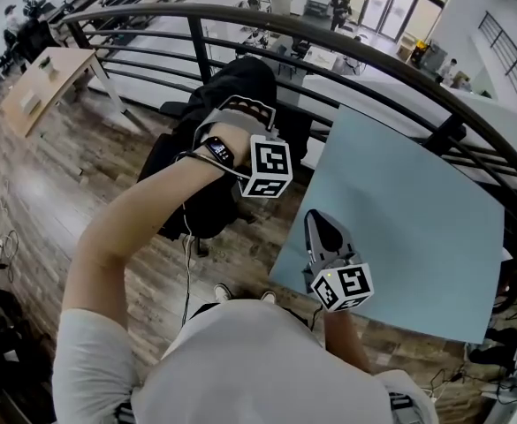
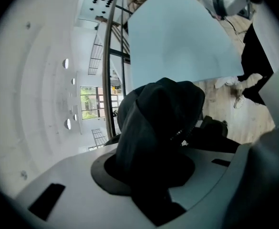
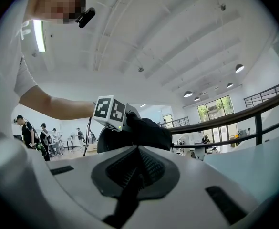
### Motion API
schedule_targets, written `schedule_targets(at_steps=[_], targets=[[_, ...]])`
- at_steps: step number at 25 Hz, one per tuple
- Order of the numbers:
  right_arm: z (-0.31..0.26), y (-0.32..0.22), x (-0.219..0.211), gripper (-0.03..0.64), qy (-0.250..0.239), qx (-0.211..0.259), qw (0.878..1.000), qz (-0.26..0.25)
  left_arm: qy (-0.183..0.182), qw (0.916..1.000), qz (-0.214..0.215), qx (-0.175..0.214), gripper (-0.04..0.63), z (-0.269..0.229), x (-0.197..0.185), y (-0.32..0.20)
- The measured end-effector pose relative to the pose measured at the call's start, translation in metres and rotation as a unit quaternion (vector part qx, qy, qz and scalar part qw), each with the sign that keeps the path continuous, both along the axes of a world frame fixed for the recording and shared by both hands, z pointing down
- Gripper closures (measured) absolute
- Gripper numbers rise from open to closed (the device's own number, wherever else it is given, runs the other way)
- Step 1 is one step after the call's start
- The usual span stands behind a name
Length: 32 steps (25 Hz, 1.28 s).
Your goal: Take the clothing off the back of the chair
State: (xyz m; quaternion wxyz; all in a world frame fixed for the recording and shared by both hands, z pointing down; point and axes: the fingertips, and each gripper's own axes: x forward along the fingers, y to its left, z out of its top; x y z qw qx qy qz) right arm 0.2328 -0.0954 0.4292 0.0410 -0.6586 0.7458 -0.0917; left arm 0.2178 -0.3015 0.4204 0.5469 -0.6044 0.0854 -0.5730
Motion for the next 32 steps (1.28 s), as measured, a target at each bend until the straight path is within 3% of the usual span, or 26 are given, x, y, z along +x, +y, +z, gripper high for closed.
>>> schedule_targets(at_steps=[1, 5, 8, 10, 12, 15, 19, 26, 32], targets=[[-0.001, 0.001, 0.0, 0.597, -0.001, 0.001, 1.0, 0.001, 0.021, 0.9997, -0.001, -0.009, 0.474, -0.004, 0.002, 0.0], [-0.002, 0.006, -0.001, 0.597, -0.002, 0.003, 1.0, 0.005, 0.095, 0.9934, -0.012, -0.063, 0.503, -0.019, 0.004, 0.001], [-0.001, 0.013, 0.001, 0.597, -0.002, 0.0, 1.0, 0.009, 0.172, 0.9777, -0.024, -0.118, 0.509, -0.037, 0.004, 0.004], [-0.001, 0.017, 0.003, 0.597, -0.002, 0.0, 1.0, 0.01, 0.231, 0.9591, -0.043, -0.158, 0.512, -0.049, 0.002, 0.004], [-0.002, 0.016, 0.003, 0.597, -0.003, 0.0, 1.0, 0.01, 0.29, 0.934, -0.064, -0.198, 0.515, -0.059, -0.002, 0.001], [-0.003, 0.013, -0.001, 0.597, -0.002, 0.0, 1.0, 0.004, 0.35, 0.9085, -0.069, -0.217, 0.517, -0.071, -0.008, -0.003], [-0.001, 0.016, -0.009, 0.597, 0.001, -0.002, 1.0, -0.005, 0.415, 0.874, -0.072, -0.242, 0.518, -0.091, -0.019, 0.002], [0.001, 0.014, -0.022, 0.597, 0.002, -0.008, 1.0, -0.02, 0.534, 0.7962, -0.082, -0.272, 0.522, -0.138, -0.053, -0.004], [0.001, 0.01, -0.035, 0.597, 0.006, -0.008, 0.999, -0.034, 0.585, 0.7441, -0.116, -0.3, 0.523, -0.152, -0.093, -0.024]])
